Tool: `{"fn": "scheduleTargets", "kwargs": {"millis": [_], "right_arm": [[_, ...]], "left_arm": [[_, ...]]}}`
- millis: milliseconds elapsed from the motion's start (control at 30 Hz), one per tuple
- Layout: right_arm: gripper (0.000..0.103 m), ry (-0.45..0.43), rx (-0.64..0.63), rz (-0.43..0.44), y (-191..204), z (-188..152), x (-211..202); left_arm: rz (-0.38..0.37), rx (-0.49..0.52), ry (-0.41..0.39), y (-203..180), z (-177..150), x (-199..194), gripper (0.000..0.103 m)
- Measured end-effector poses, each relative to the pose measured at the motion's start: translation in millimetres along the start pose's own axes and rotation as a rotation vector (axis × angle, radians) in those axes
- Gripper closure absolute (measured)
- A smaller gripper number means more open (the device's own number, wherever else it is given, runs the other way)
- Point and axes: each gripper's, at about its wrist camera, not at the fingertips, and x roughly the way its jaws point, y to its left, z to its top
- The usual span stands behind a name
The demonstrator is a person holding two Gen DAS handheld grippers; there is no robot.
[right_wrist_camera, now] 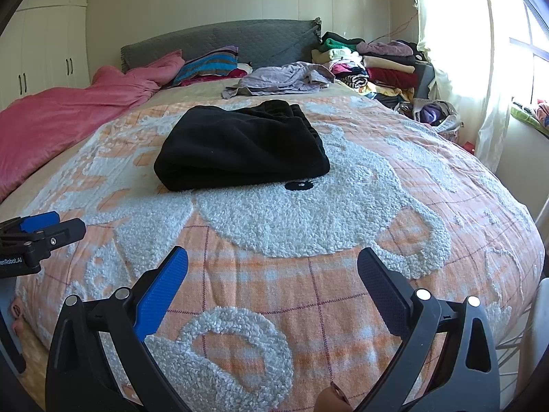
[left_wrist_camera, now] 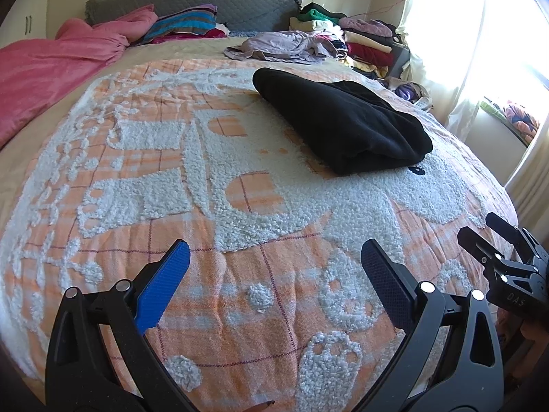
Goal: Fold small clothes
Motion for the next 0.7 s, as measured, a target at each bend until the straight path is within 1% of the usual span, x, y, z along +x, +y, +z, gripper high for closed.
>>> {"fn": "scheduleTargets", "kwargs": {"millis": [200, 233, 300, 400, 467, 533, 567, 600, 633, 667, 700], "right_arm": [[0.005, 0.006, 0.021, -0.014, -7.0, -1.3, -1.0], [0.005, 0.009, 0.027, -0.023, -10.1, -1.9, -1.5], [0.005, 0.019, 0.047, -0.048, -20.6, -3.8, -2.8], [0.005, 0.036, 0.114, -0.121, -52.2, -7.8, -5.2], [0.005, 0.048, 0.203, -0.207, -91.5, -11.0, -9.8], [0.005, 0.047, 0.274, -0.306, -132.9, -15.1, -17.6], [0.005, 0.046, 0.319, -0.379, -161.8, -18.1, -23.9], [0.005, 0.046, 0.351, -0.427, -183.6, -20.6, -28.3], [0.005, 0.051, 0.4, -0.528, -221.5, -25.9, -36.6], [0.005, 0.061, 0.437, -0.612, -249.4, -30.8, -42.9], [0.005, 0.084, 0.499, -0.703, -291.5, -39.2, -52.6]], "left_arm": [[-0.013, -0.004, 0.007, 1.5, 0.0, 1.7, 0.01], [-0.006, -0.008, 0.009, 1.7, 0.0, 2.1, 0.01], [0.043, -0.024, 0.011, 6.7, 0.2, 2.4, 0.01], [0.086, -0.059, 0.007, 15.3, 0.9, 1.5, 0.01], [0.088, -0.097, 0.004, 24.1, 1.8, -1.0, 0.01], [0.093, -0.142, 0.018, 40.6, 6.2, -1.8, 0.01], [0.098, -0.164, 0.028, 49.8, 9.6, -1.5, 0.009], [0.103, -0.2, 0.039, 67.7, 15.5, -2.6, 0.01], [0.118, -0.228, 0.044, 84.2, 20.8, -4.4, 0.01], [0.146, -0.252, 0.047, 102.8, 26.2, -7.5, 0.01], [0.188, -0.277, 0.036, 126.1, 32.4, -12.6, 0.01]]}}
